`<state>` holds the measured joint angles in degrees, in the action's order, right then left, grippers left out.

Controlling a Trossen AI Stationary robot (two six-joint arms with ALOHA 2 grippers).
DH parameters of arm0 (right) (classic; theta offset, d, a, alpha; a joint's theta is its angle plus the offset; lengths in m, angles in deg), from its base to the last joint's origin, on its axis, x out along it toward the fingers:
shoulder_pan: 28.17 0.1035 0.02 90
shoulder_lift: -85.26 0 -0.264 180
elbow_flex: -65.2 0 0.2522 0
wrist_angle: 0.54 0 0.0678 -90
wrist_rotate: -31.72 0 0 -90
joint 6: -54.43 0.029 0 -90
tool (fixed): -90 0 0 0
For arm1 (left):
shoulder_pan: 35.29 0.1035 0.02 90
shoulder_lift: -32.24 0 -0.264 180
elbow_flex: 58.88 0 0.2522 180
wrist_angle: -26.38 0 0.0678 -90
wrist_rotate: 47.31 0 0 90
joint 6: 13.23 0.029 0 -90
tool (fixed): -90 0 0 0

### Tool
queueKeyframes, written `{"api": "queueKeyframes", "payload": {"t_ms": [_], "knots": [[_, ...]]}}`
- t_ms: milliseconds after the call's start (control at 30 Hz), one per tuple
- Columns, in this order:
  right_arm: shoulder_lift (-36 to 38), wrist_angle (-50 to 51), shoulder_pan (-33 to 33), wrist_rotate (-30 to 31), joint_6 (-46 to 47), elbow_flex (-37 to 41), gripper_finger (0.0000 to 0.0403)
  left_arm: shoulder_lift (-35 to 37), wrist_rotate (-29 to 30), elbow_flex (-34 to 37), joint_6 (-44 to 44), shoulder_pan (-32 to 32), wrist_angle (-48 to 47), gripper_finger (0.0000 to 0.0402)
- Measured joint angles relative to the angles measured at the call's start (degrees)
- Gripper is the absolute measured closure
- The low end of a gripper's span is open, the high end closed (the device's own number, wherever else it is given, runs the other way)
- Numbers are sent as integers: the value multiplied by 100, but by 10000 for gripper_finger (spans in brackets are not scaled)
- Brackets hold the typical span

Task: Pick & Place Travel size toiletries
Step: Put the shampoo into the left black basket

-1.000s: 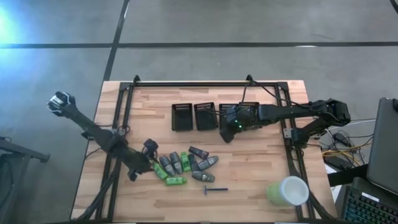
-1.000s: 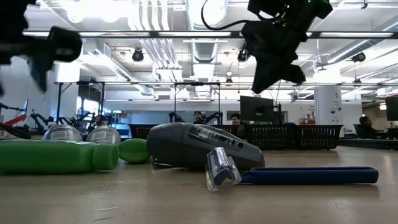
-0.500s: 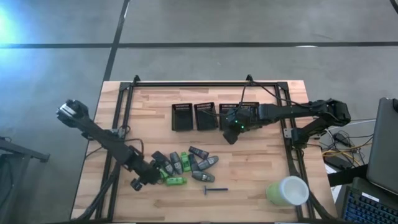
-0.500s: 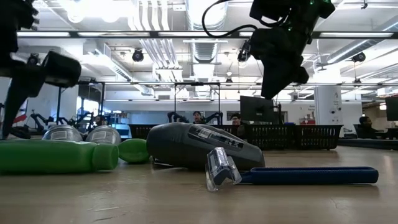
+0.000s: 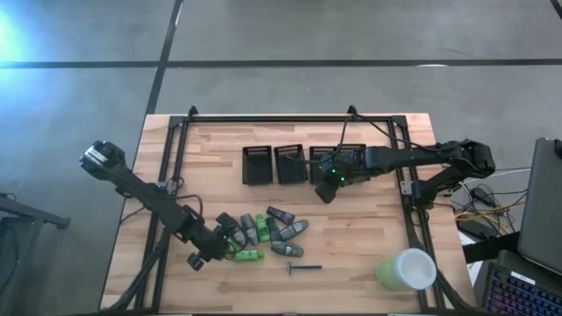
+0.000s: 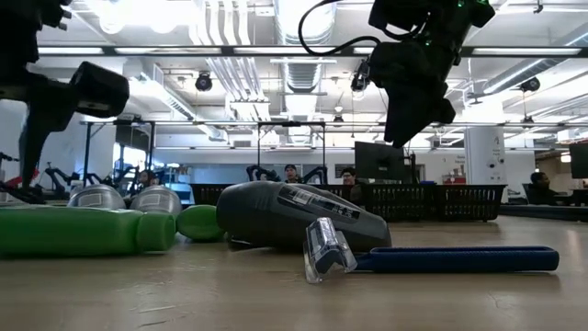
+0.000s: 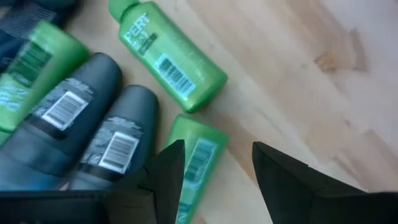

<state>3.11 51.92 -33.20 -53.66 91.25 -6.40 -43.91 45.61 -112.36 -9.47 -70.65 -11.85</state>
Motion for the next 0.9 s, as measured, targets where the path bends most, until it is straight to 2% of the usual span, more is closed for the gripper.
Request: {"api": "queueKeyframes", "payload": {"t_ms": [233,367,467,900], "knots": [[0,-5,0,0,7,-1,246,18,242,80,284,3,-78,209],[0,-5,0,0,23,-1,236,-14,561,234,879,55,-42,209],[0,-5,0,0,24,0,228,-71,663,329,994,171,-2,209],[0,-14,0,-3,24,-1,202,-418,-103,345,1114,614,68,209]]}}
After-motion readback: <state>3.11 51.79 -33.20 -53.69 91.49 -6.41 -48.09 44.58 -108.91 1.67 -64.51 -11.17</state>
